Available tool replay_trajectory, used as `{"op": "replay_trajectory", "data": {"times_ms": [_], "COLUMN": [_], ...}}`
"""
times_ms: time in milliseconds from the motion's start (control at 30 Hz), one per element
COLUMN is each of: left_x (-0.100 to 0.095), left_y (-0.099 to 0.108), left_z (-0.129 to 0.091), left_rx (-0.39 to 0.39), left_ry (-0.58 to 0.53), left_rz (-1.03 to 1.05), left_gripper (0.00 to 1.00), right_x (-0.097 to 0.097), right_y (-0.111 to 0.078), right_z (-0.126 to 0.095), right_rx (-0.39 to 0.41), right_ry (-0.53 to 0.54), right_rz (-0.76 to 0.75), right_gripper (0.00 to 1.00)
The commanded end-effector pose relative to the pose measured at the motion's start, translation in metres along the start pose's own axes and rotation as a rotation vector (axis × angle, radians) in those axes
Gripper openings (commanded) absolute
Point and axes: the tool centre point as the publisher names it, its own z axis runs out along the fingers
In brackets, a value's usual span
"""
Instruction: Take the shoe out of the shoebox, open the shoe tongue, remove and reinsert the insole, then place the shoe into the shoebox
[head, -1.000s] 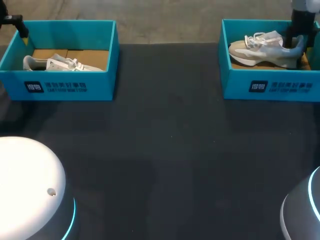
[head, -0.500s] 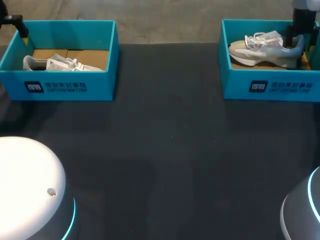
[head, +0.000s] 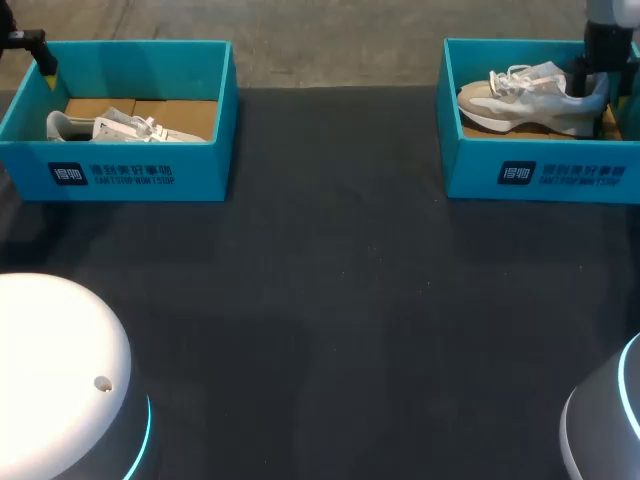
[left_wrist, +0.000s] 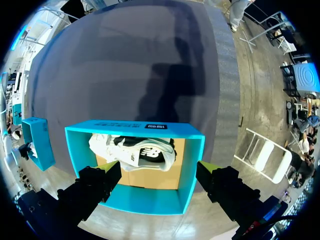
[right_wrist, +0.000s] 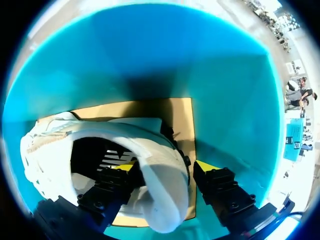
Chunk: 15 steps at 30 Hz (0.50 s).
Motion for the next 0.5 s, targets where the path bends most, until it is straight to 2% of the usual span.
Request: {"op": "replay_trajectory", "data": {"times_ms": [33, 100, 200, 333, 433, 467, 500], "left_x": [0.0000, 0.0000, 0.0000, 0.0000, 0.0000, 0.0000, 0.0000], "left_y": [-0.0011, -0.0011, -0.0011, -0.0011, -0.0011, -0.0011, -0.0011], "left_z": [-0.0005, -0.0005, -0.0005, -0.0005, -0.0005, -0.0005, -0.0005], "left_rx": [-0.002, -0.002, -0.002, -0.002, -0.002, -0.002, -0.002], "left_ry": [0.002, 0.002, 0.002, 0.002, 0.002, 0.002, 0.002], "left_rz": [0.000, 0.000, 0.000, 0.000, 0.000, 0.000, 0.000], "left_gripper": [1.00, 1.00, 1.00, 1.00, 1.00, 1.00, 1.00], "right_x": [0.0037, 0.0060, 0.0082, 0.0091, 0.0088, 0.0086, 0.0083], "right_y": [0.0100, 0.0099, 0.0098, 0.0094, 0.0089, 0.0085, 0.0080], "right_z": [0.0065, 0.0078, 0.0089, 0.0114, 0.0127, 0.0134, 0.0138], "right_rx": [0.031, 0.035, 0.037, 0.044, 0.047, 0.050, 0.051], "right_ry": [0.005, 0.013, 0.015, 0.026, 0.028, 0.031, 0.034], "right_rz": [-0.006, -0.012, -0.016, -0.015, -0.013, -0.010, -0.008], "right_gripper": [0.67, 0.67, 0.59, 0.54, 0.44, 0.38, 0.27]}}
